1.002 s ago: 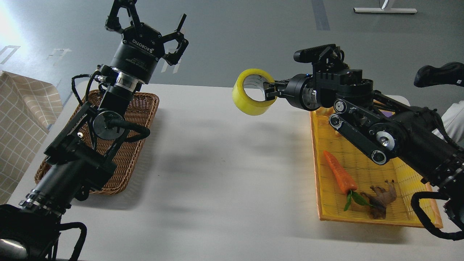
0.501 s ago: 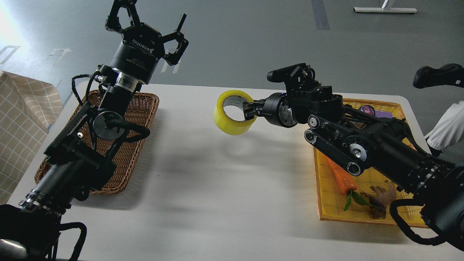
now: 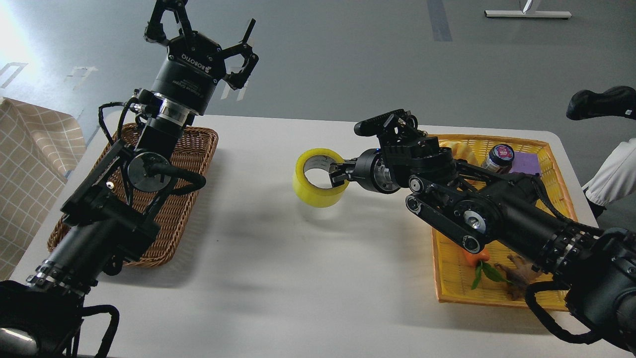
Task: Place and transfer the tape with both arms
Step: 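Lift the tape roll and carry it toward the table center, then lower the tape roll onto the table and open the right gripper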
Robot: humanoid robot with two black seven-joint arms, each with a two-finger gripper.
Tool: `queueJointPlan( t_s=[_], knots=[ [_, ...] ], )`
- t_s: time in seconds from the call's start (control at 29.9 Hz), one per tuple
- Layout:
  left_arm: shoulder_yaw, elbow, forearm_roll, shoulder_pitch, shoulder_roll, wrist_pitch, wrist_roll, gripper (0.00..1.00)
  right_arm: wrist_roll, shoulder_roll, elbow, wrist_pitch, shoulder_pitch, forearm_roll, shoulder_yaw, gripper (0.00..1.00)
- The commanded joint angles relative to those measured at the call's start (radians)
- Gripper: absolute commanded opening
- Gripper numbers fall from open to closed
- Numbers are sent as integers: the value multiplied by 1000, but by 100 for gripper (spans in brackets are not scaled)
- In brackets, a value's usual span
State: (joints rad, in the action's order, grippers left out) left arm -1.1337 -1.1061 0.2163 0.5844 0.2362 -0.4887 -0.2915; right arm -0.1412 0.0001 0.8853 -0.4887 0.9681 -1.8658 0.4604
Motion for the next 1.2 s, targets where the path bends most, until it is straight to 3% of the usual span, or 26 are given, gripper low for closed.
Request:
queueJointPlan(
  t_s=[0.0,1.17],
  knots=[
    [0,0,0,0,-2,0,0,98,0,0,-23,0,-6,1,-3,0],
    [-3,-1,0,2,-9,0,0,98,-5,0,-16,0,-5,1,-98,0]
  ],
)
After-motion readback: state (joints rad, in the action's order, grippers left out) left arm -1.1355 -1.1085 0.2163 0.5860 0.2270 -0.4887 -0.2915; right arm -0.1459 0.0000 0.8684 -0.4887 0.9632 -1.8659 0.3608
